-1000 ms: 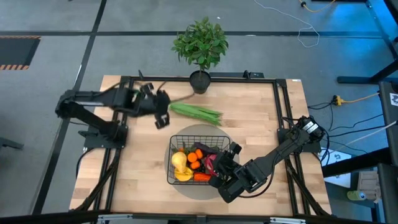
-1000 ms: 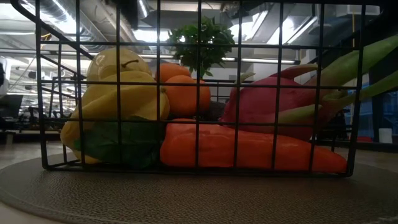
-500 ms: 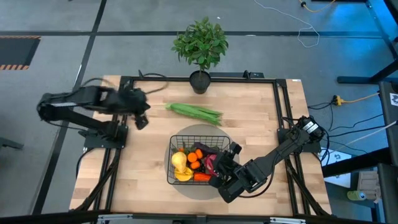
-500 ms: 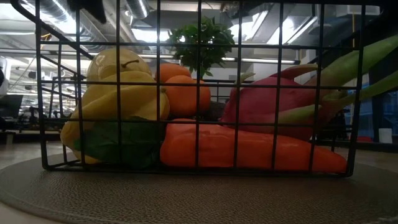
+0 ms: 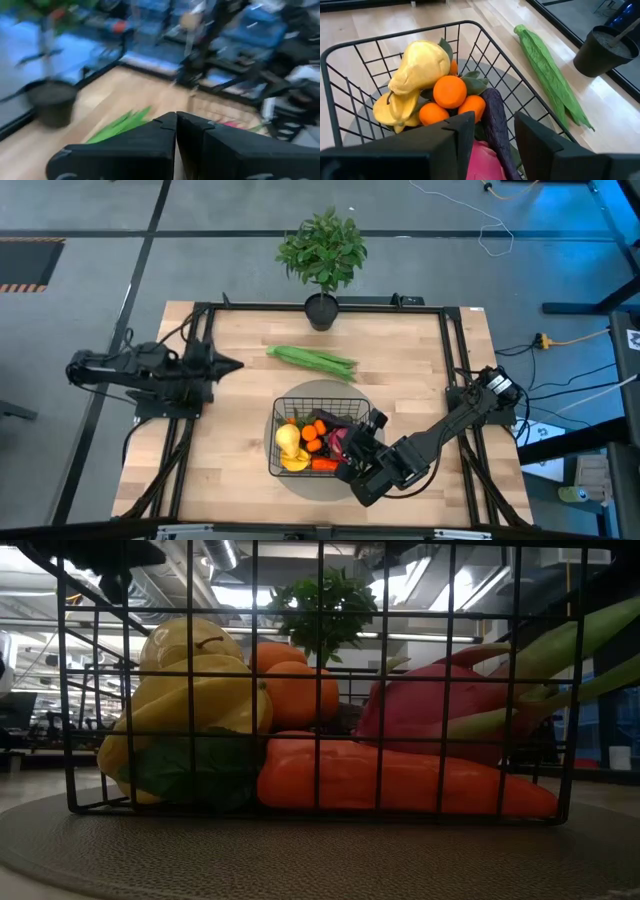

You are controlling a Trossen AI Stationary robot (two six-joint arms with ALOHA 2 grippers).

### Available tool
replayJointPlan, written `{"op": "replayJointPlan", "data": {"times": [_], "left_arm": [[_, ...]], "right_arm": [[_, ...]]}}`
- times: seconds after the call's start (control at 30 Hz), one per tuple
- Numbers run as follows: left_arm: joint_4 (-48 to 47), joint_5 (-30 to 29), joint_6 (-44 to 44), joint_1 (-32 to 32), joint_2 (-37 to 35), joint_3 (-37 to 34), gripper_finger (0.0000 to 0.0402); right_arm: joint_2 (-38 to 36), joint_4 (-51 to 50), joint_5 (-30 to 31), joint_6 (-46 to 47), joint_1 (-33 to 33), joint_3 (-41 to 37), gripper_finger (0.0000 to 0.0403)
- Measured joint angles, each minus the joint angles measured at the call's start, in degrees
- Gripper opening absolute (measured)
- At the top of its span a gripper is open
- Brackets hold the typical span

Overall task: Build produce basket
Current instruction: Put the lettuce into the black wire basket

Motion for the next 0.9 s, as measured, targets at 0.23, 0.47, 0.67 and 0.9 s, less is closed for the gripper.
{"op": "replayJointPlan", "data": {"times": [0.23, 0.47, 0.67, 0.9], "left_arm": [[10.3, 9.6, 6.9, -0.2, -7.3, -12.1, 0.0001], [13.0, 10.6, 7.8, -0.2, -11.4, -19.6, 0.0001], [21.4, 14.8, 11.2, -0.2, -13.6, -25.2, 0.0001], [22.2, 15.4, 13.9, 0.2, -14.1, -26.9, 0.0001]], "right_arm": [[0.0, 0.4, 0.0, -0.1, 0.0, 0.0, 0.0136], [0.0, 0.3, 0.0, -0.1, 0.0, 0.0, 0.0136], [0.0, 0.2, 0.0, -0.2, 0.0, 0.0, 0.0136], [0.0, 0.1, 0.0, -1.0, 0.0, 0.0, 0.0136]]}}
